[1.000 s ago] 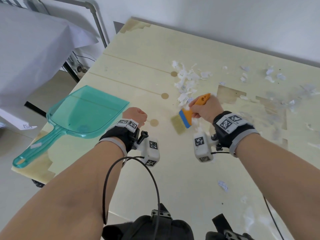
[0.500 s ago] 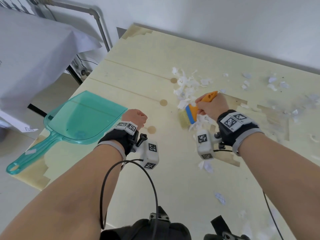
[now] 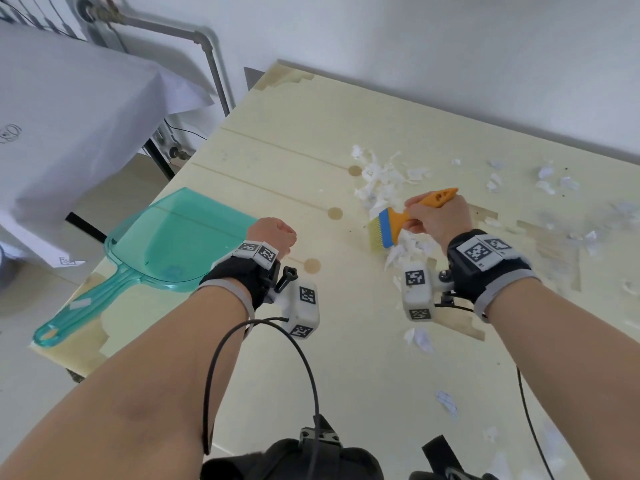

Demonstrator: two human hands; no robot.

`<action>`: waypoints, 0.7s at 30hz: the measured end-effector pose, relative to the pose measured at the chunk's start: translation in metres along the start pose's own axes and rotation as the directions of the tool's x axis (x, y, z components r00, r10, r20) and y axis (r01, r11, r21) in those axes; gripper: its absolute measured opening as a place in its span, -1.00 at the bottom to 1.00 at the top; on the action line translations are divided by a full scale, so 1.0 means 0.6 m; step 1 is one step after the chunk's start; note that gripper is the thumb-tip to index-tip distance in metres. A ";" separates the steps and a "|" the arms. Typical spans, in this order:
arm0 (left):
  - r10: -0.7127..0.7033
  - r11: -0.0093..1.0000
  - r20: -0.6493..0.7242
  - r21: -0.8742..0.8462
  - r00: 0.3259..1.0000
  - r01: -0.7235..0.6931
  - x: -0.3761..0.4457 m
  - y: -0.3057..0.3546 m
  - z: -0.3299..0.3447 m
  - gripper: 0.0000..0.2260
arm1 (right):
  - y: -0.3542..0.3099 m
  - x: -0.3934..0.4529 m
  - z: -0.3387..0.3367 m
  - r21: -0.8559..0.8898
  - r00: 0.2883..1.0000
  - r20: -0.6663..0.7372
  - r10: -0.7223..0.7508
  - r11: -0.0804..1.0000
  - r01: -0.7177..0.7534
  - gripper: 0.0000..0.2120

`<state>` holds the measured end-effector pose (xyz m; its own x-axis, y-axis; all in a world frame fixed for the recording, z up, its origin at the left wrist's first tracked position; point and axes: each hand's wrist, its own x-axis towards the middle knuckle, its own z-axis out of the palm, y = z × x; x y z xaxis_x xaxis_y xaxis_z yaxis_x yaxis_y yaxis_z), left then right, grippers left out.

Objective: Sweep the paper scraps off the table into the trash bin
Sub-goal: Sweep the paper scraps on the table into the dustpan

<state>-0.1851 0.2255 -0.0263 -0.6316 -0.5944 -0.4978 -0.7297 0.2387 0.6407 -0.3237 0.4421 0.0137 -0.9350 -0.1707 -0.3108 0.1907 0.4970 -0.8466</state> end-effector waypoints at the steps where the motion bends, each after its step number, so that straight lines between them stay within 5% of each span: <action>1: 0.002 1.000 0.004 0.009 1.000 -0.002 0.000 -0.002 -0.004 -0.85 | -0.004 -0.005 -0.002 0.056 1.000 -0.011 0.000 0.998 0.001 -0.89; 11: 0.090 0.962 -0.148 0.270 0.985 -0.048 -0.024 -0.040 -0.114 -0.84 | -0.047 -0.086 0.082 0.129 1.000 0.027 -0.010 0.992 0.006 -0.83; 16: -0.005 0.926 -0.243 0.364 0.970 0.096 -0.034 -0.103 -0.188 -0.74 | -0.069 -0.110 0.136 0.118 0.999 0.043 -0.010 0.993 0.005 -0.84; 21: -0.173 0.878 -0.438 0.338 0.882 0.340 -0.042 -0.166 -0.242 -0.61 | -0.088 -0.124 0.186 0.117 1.000 0.022 -0.004 0.993 0.002 -0.83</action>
<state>-0.0581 0.1051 0.0072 -0.3159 -0.9021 -0.2939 -0.9437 0.2667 0.1955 -0.2307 0.3334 0.0331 -0.9289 -0.1917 -0.3168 0.2230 0.3934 -0.8919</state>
